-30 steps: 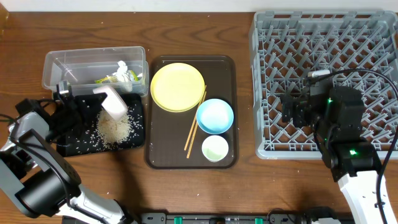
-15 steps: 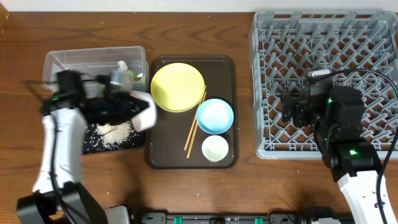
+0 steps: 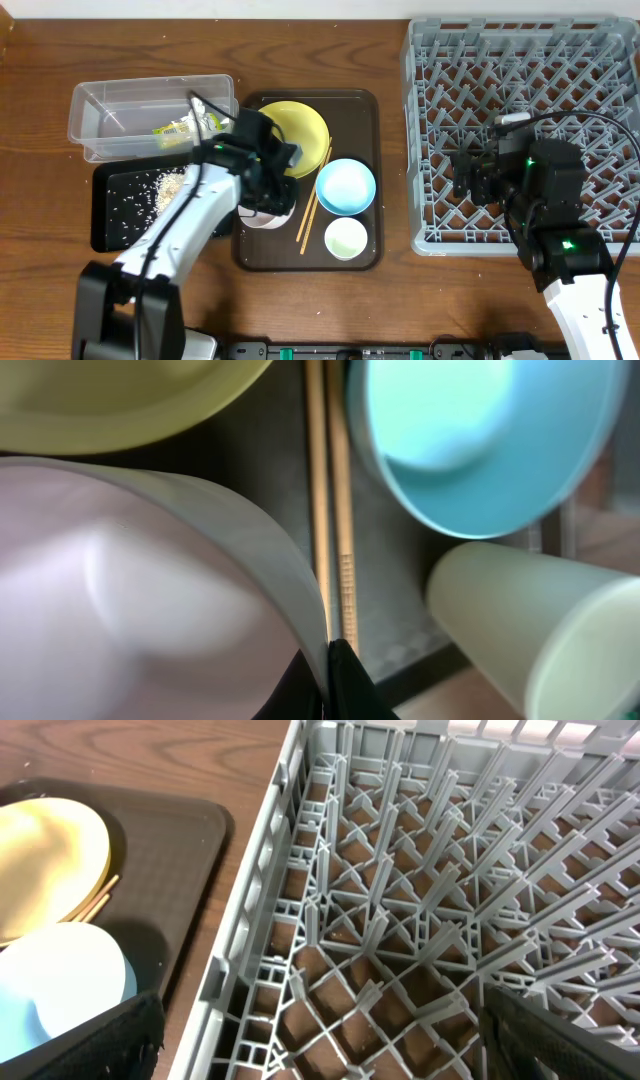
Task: Sort waste into correct bins and load items into the dishwasher rack
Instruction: 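Return the emptied white bowl to the brown tray with the left gripper, then grasp the small cream cup with the left gripper and lift it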
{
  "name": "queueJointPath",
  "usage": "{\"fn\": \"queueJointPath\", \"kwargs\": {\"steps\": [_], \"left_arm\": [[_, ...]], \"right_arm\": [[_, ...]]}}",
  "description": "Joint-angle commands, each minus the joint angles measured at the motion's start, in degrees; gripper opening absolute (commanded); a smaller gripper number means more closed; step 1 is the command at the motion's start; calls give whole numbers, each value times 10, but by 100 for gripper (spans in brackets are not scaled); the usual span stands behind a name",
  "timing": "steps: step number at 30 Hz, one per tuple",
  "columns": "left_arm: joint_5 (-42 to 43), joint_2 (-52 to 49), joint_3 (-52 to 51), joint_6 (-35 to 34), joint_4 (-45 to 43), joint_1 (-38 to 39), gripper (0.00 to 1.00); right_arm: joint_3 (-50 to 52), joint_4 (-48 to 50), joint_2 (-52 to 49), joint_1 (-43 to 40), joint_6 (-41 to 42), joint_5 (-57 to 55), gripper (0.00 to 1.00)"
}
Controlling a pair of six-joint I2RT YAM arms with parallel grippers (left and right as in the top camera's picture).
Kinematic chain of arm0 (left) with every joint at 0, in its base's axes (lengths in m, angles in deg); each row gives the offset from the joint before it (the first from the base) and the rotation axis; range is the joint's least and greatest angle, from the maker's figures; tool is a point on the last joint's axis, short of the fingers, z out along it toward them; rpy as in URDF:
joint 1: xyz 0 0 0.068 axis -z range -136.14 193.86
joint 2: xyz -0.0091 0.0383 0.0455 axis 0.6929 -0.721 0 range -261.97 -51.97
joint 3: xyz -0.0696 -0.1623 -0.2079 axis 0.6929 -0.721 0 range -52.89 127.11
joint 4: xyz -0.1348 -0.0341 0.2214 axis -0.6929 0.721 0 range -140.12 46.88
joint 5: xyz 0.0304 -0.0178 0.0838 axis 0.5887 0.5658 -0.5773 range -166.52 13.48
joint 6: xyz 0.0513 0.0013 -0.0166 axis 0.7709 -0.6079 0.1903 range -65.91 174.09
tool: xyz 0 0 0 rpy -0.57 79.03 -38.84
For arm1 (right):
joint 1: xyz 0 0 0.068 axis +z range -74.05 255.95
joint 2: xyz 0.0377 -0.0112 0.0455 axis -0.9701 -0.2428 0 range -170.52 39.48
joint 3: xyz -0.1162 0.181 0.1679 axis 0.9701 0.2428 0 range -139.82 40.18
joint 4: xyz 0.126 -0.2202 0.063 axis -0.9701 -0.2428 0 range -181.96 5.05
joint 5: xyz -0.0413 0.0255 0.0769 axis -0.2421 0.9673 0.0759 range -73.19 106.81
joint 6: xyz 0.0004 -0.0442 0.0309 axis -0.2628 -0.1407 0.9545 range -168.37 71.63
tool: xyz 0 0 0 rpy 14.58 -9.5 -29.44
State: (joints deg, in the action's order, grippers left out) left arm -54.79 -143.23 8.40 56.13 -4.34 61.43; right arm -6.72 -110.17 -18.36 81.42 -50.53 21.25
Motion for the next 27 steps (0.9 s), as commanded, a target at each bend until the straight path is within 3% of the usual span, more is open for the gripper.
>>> {"fn": "queueJointPath", "kwargs": {"steps": [1,3,6,10,17,27], "left_arm": [[-59,-23,0,-20,-5,13,7],[-60,-27,0,-20,-11,16,10],[-60,-23,6,-19,-13,15,35],[-57,0,18,-20,-5,16,46],[40,72,22,-17,5,20,57],[38,38,2,-18,7,104,59]], "right_arm": [[-12,-3,2,3,0,-1,99],[-12,-3,2,3,0,-1,99],[-12,-3,2,3,0,-1,99],[-12,-3,2,3,0,-1,99],[-12,-3,2,3,0,-1,99],[-12,-7,2,3,0,-1,99]]}}
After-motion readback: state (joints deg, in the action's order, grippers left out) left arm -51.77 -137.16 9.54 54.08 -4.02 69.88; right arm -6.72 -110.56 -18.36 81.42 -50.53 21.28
